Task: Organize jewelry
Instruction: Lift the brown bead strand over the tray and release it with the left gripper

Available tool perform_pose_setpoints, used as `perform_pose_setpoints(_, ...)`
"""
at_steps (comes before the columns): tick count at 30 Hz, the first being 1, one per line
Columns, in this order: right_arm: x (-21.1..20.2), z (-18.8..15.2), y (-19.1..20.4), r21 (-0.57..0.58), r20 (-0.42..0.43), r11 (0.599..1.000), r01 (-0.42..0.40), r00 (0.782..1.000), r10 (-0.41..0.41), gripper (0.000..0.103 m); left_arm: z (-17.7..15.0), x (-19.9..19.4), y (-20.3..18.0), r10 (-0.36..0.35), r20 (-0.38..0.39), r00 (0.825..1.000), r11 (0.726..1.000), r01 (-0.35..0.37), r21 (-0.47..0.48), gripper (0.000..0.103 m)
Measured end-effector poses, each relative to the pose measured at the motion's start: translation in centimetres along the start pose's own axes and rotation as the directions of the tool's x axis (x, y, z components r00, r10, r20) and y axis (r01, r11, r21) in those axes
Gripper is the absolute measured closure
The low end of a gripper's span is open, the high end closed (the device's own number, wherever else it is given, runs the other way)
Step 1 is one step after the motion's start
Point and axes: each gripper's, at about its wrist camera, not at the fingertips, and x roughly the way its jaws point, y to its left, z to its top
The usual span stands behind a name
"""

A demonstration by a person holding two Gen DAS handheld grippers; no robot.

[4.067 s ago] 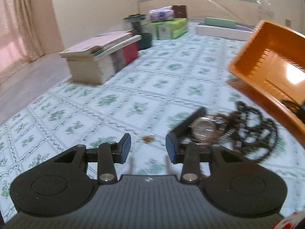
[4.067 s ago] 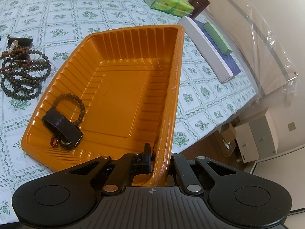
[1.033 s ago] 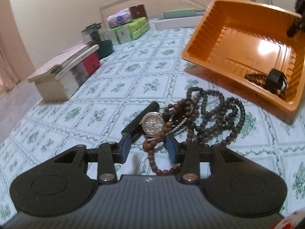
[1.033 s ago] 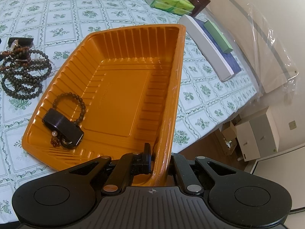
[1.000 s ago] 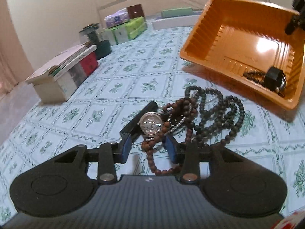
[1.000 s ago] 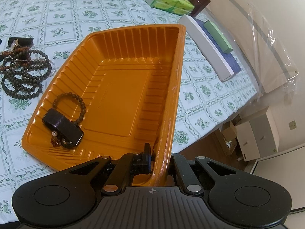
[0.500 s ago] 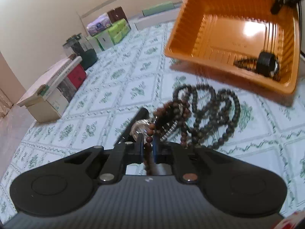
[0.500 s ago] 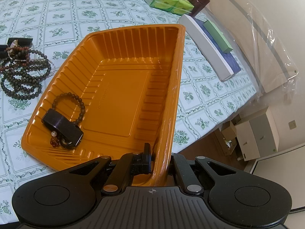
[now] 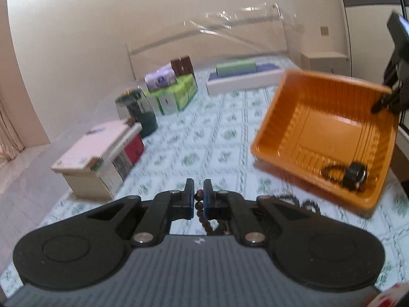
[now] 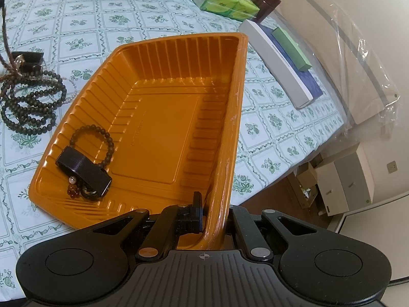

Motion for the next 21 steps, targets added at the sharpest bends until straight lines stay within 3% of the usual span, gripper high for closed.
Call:
perform_pose_setpoints(10,0.0,0.1,-0.1,0.0,0.002,1.0,0.001,1.0,-0.001,0.1,3.8,-2.6,1.6,-0.024,0.078,0.997,1.0,0.025,-0.011,0.097)
perform_pose_setpoints(21,-0.3,0.4,0.1,-0.01,0.008,1.0,0.001,1.0,-0.001,0.1,8.3,-2.3,-0.4,-0.106,0.146,0.984,0.994,0.106,0.007,0.097)
